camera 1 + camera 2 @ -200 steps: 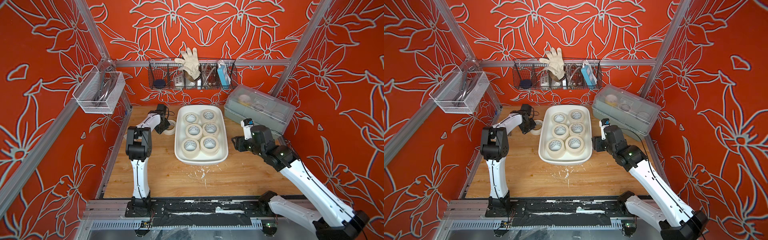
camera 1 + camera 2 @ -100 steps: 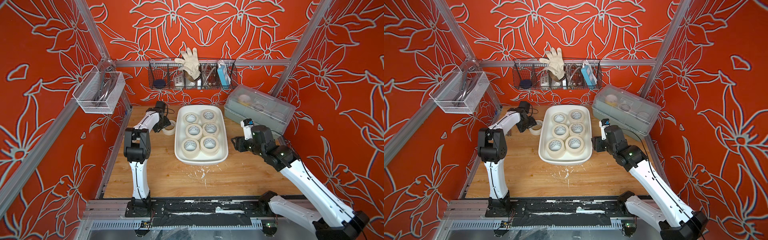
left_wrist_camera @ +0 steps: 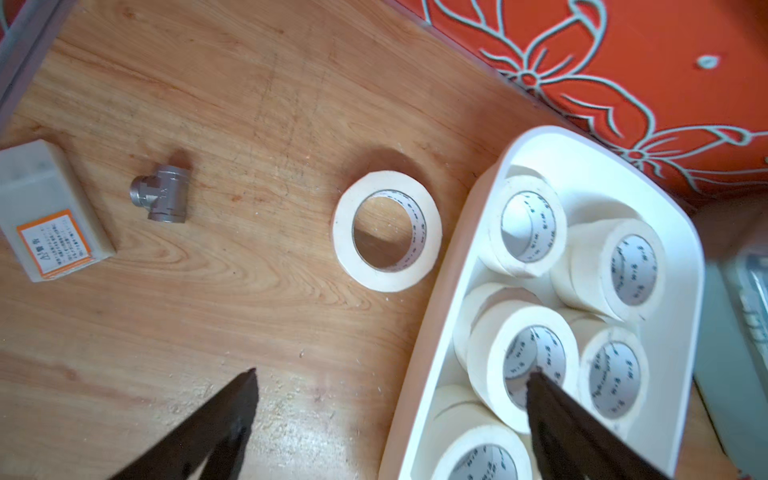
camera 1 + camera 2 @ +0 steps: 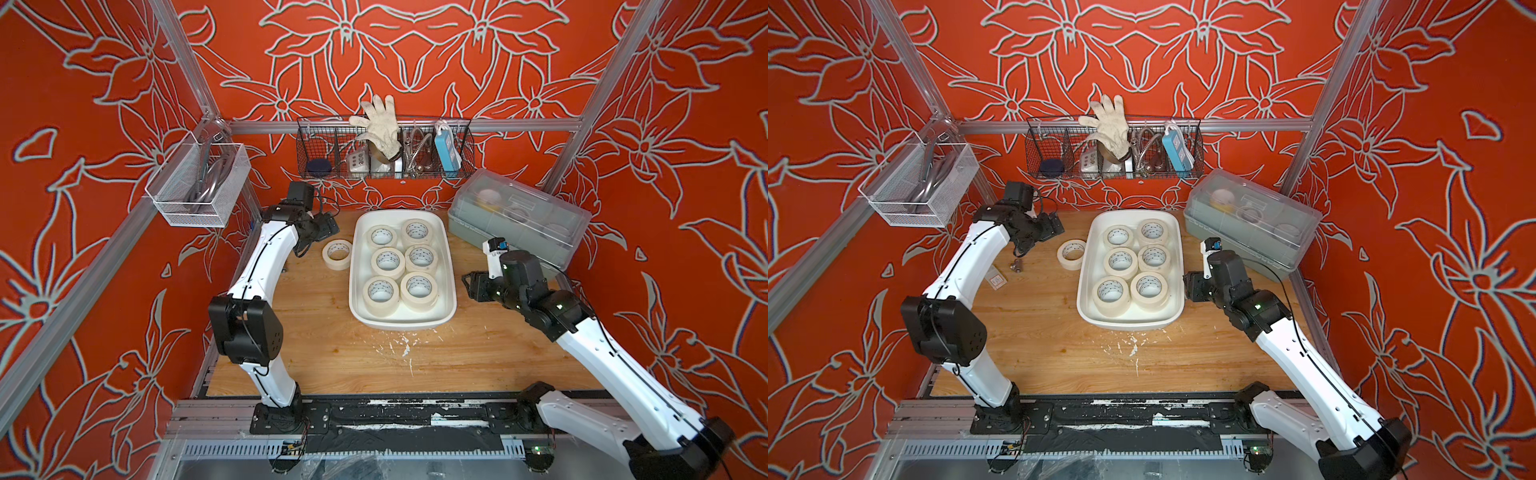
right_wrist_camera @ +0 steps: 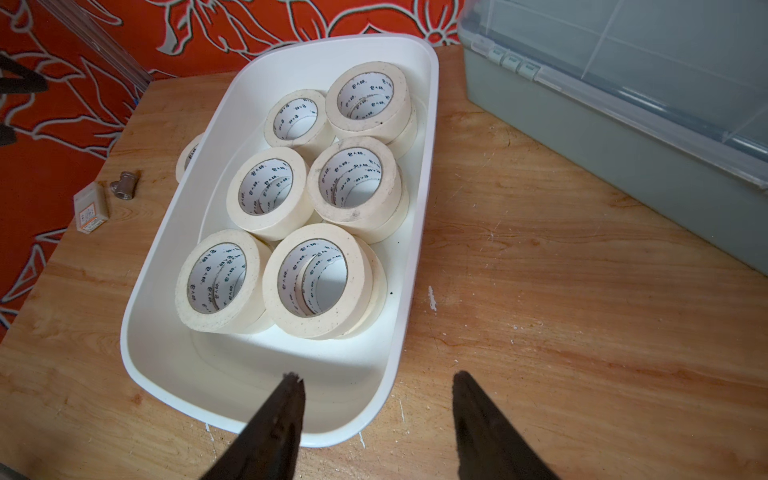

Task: Take out the art tape in the storage box
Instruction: Place the art tape at the center of the board, then pick up the art tape from the storage box.

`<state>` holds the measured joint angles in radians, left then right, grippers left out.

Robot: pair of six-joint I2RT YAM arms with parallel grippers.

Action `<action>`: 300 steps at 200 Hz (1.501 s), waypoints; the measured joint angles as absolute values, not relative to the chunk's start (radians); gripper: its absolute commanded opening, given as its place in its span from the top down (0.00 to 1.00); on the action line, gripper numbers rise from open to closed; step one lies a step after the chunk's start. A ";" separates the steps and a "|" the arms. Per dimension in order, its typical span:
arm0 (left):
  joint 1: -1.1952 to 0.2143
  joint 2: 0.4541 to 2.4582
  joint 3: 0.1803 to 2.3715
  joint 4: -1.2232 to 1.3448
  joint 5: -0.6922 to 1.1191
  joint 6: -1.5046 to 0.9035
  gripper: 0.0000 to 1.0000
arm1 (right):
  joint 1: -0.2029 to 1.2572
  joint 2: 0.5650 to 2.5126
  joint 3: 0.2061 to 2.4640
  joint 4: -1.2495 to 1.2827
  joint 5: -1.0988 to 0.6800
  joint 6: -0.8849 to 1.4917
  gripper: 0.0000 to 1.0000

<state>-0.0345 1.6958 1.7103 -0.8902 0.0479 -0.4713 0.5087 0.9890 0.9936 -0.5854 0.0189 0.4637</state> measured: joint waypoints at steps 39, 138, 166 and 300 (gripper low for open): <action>-0.063 1.548 1.583 -0.894 0.109 -0.422 0.01 | 0.489 1.065 0.994 -0.550 0.018 0.513 0.36; -0.166 1.225 1.310 -0.896 0.166 -0.368 0.02 | 0.382 1.409 1.235 -0.527 -0.060 0.623 0.21; -0.173 1.195 1.294 -0.875 0.171 -0.385 0.02 | 0.379 1.541 1.386 -0.554 -0.075 0.692 0.19; -0.178 1.114 1.274 -0.859 0.182 -0.406 0.03 | 0.404 2.142 2.018 -0.793 0.034 0.853 0.24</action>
<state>-0.1780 1.1141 1.2739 -0.8593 0.1822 -0.4061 0.4038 2.1418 2.0182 -0.7929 0.0341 0.8528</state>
